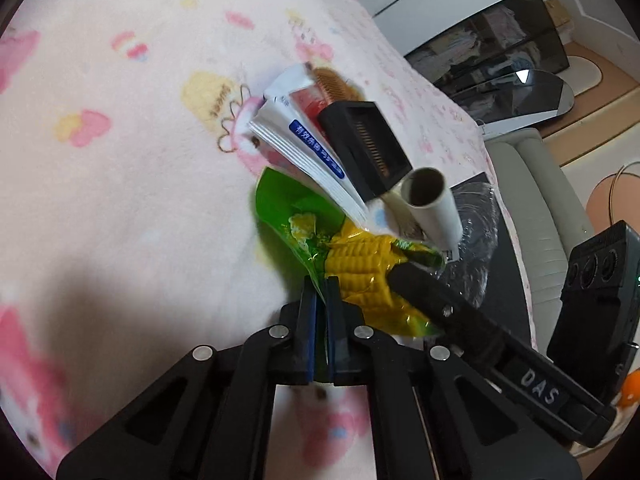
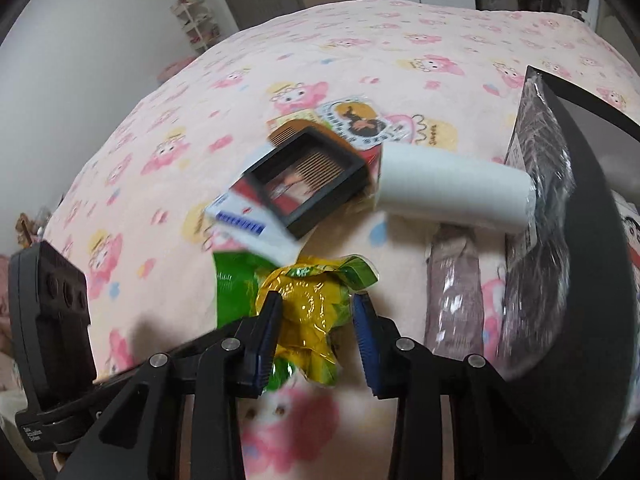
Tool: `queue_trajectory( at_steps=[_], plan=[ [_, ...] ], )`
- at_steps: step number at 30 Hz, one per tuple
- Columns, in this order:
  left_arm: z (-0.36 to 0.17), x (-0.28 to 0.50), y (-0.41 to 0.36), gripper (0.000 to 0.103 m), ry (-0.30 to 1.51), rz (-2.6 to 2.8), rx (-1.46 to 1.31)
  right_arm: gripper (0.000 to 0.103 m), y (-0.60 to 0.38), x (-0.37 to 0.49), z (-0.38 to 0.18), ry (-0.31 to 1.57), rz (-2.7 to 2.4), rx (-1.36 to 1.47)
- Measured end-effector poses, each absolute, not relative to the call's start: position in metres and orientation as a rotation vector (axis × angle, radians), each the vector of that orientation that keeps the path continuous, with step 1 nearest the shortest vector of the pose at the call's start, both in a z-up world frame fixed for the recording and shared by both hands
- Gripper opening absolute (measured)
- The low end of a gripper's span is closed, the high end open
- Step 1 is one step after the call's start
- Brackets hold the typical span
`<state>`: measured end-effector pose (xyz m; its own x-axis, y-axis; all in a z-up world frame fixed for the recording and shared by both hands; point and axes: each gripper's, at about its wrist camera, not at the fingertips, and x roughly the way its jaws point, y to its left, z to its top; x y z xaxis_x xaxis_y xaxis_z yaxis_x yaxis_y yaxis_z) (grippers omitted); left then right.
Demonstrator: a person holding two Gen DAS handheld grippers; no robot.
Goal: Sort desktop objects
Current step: 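Lift the snack bag and carry it toward the DAPHNE box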
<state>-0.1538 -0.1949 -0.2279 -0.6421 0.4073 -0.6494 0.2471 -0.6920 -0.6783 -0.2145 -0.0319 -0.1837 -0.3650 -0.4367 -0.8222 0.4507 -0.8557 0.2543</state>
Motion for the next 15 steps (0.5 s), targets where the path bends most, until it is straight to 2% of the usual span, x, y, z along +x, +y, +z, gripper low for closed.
queue_trajectory(
  at_steps=[3,9,11,12,14,15],
  plan=[
    [-0.215,-0.138,-0.189,0.002,-1.134,2.52,-1.252,0.032,-0.024,-0.198,-0.177,0.005,-2.215,1.339],
    [-0.213,-0.111,-0.183,0.002,-1.14,2.471,-1.239,0.032,0.007,-0.159,-0.166,-0.125,-2.178,1.392],
    [-0.214,-0.109,-0.181,0.002,-1.143,2.473,-1.246,0.032,0.014,-0.146,-0.168,-0.111,-2.164,1.424],
    [-0.215,-0.108,-0.181,0.003,-1.145,2.473,-1.249,0.033,0.015,-0.14,-0.17,-0.09,-2.154,1.442],
    [-0.216,-0.106,-0.18,0.011,-1.148,2.475,-1.255,0.033,0.019,-0.131,-0.175,-0.059,-2.15,1.46],
    [-0.217,-0.105,-0.179,0.011,-1.149,2.476,-1.258,0.033,0.021,-0.131,-0.176,-0.06,-2.152,1.464]
  ],
)
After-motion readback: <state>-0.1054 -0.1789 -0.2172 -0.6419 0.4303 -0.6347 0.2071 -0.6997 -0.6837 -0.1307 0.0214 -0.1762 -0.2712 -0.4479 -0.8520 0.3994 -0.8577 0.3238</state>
